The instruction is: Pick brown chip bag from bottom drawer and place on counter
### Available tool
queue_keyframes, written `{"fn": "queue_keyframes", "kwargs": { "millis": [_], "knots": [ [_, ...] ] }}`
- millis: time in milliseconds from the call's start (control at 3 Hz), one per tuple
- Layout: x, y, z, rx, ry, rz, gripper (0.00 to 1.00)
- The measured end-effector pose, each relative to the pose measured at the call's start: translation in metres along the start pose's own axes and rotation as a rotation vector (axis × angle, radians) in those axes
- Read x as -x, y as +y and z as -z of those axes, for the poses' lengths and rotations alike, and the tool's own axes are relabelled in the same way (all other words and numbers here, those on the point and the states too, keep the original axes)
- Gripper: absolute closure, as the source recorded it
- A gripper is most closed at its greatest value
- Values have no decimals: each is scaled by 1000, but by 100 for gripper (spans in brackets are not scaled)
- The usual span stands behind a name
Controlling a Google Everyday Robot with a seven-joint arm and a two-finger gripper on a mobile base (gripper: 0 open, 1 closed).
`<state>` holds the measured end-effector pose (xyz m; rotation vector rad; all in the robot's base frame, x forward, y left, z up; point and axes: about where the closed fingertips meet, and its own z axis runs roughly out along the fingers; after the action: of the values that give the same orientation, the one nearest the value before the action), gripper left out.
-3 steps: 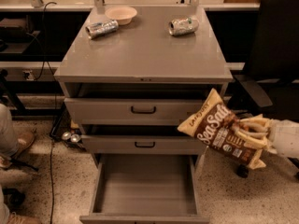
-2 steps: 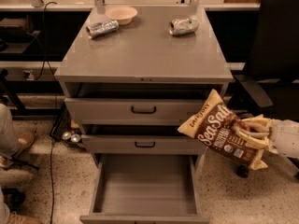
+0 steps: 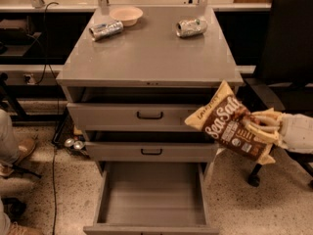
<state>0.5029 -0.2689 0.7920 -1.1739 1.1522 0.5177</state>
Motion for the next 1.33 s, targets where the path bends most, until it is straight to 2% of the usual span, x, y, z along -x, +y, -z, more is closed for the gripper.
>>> {"fn": "queue_keyframes", "kwargs": {
  "millis": [333,667,1000,1333],
  "knots": [
    [31,-44,-19,12,-59,91,100],
    [67,-90,-46,42,-116,212,100],
    [94,-128,-76,69,-128,318,100],
    [105,-144,-88,64,-141,350,100]
  ]
}}
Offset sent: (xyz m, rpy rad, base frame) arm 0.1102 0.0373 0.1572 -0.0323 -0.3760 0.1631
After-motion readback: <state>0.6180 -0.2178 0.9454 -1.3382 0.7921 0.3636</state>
